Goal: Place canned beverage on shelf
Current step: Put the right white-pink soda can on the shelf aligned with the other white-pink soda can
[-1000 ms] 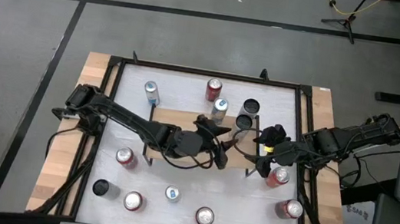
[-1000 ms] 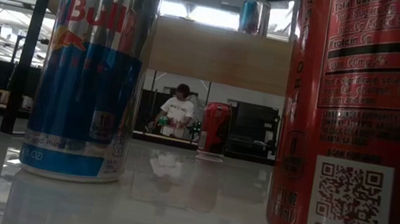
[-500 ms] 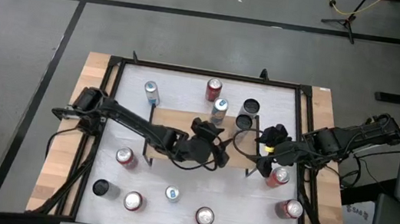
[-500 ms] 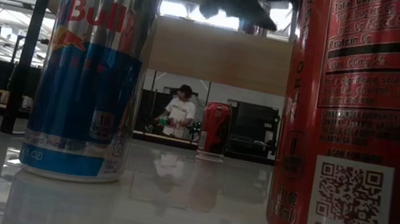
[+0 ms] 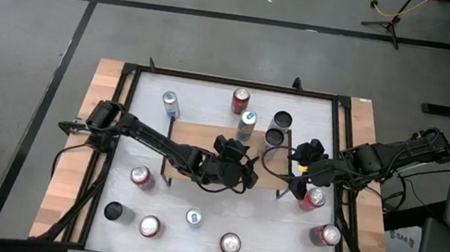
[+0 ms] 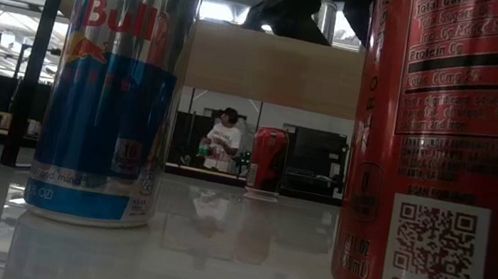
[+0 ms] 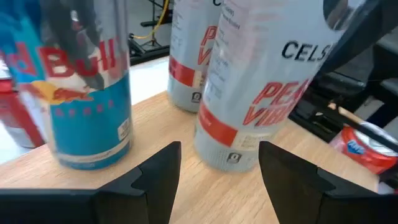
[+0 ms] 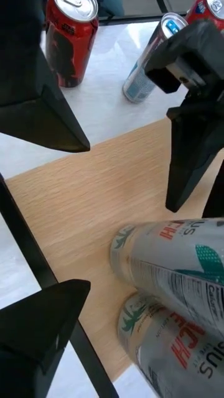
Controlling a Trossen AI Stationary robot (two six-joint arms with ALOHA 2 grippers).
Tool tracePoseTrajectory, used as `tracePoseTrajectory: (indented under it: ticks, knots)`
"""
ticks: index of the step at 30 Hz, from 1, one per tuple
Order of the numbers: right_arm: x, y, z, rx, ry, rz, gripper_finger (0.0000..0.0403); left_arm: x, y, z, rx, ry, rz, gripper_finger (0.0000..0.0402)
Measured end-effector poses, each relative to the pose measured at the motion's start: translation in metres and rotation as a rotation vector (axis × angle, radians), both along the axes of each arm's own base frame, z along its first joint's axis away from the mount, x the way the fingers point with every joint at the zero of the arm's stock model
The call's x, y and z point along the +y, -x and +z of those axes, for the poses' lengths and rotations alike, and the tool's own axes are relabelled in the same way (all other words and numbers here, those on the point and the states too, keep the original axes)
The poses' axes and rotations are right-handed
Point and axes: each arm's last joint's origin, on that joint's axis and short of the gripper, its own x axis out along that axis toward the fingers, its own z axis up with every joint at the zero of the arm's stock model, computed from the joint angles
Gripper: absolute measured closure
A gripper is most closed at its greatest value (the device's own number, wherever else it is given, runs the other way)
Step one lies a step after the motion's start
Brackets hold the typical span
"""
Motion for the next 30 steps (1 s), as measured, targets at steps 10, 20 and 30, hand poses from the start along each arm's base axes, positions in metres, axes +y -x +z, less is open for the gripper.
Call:
tracePoseTrajectory:
  ticks: [10,20,30]
  knots:
    - [0.0,0.0,0.0,0.0,0.0,0.0,0.0061,0.005,0.003,0.001,-0.033,-0.054,0.141,0.019]
    - [0.0,0.0,0.0,-0.001,0.0,0.001,0.0061,0.019,-0.018,-0.02,-0.094,0.067,0.055,0.019]
    - [0.0,0.0,0.0,0.0,0.0,0.0,0.0061,0.014,-0.016,-0.019,-0.069,0.04,0.042,0.019]
